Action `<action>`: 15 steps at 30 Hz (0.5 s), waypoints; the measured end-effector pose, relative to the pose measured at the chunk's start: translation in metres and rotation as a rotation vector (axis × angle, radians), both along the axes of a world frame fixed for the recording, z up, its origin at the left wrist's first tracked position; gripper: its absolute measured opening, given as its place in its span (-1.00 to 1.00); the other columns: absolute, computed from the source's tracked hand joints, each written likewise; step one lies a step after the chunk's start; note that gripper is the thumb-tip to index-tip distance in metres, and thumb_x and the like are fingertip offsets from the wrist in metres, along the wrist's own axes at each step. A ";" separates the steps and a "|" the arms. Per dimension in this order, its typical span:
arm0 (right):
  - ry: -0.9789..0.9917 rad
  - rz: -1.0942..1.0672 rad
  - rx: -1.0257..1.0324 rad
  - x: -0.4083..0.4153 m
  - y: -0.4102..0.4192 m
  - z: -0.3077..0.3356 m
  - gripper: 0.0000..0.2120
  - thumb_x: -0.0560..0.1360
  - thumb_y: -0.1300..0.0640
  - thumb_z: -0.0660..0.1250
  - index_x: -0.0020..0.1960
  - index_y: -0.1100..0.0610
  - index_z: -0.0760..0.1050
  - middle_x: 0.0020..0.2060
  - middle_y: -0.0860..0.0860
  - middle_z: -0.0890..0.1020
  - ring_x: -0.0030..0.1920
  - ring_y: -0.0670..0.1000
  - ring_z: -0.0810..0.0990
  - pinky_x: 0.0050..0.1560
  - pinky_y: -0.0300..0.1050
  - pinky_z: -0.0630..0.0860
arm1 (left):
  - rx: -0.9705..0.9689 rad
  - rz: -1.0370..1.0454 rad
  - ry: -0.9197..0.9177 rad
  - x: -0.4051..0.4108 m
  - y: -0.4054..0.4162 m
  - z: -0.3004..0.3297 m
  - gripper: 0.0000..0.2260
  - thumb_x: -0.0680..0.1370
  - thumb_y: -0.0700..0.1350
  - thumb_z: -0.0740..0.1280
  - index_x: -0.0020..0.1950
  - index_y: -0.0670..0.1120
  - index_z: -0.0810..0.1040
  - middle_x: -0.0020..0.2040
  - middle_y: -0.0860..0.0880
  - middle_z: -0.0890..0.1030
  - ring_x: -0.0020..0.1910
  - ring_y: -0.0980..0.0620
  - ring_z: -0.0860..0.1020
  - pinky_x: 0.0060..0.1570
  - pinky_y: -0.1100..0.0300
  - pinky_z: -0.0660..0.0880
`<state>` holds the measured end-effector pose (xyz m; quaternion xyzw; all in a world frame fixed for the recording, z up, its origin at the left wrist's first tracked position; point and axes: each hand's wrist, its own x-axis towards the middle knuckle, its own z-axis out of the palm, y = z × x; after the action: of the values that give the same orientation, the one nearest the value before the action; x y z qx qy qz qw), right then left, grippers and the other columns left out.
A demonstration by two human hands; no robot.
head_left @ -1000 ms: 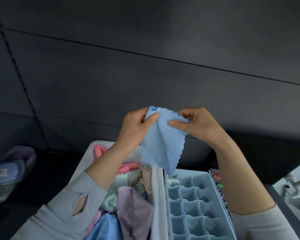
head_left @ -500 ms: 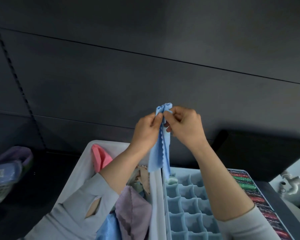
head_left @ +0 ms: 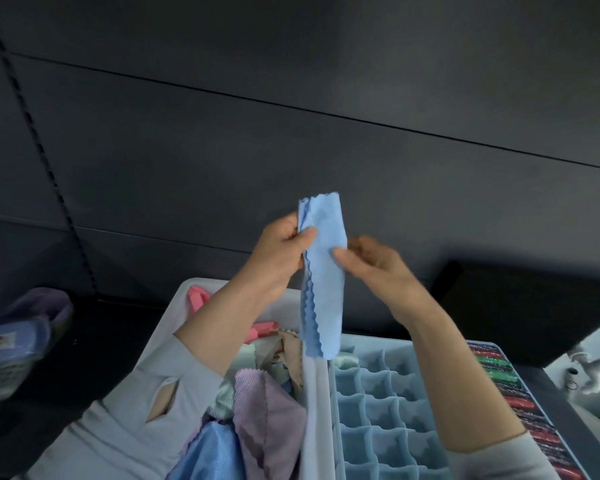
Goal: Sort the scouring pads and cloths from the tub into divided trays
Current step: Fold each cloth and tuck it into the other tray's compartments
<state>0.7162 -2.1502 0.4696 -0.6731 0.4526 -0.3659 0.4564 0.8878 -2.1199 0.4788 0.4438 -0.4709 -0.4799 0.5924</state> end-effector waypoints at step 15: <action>-0.136 0.055 0.168 -0.002 0.004 -0.031 -0.79 0.56 0.31 0.30 0.13 0.15 0.64 -0.03 0.07 0.72 -0.05 0.02 0.70 -0.10 -0.11 0.61 | 0.269 -0.062 0.108 0.000 0.004 -0.059 -0.85 0.52 -0.36 0.36 -0.02 -0.13 0.62 -0.19 -0.02 0.69 -0.23 0.09 0.64 -0.20 0.26 0.60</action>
<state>0.7143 -2.1464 0.4385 -0.6183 0.4311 -0.3588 0.5505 0.8877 -2.1157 0.4198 0.4781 -0.3831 -0.5800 0.5369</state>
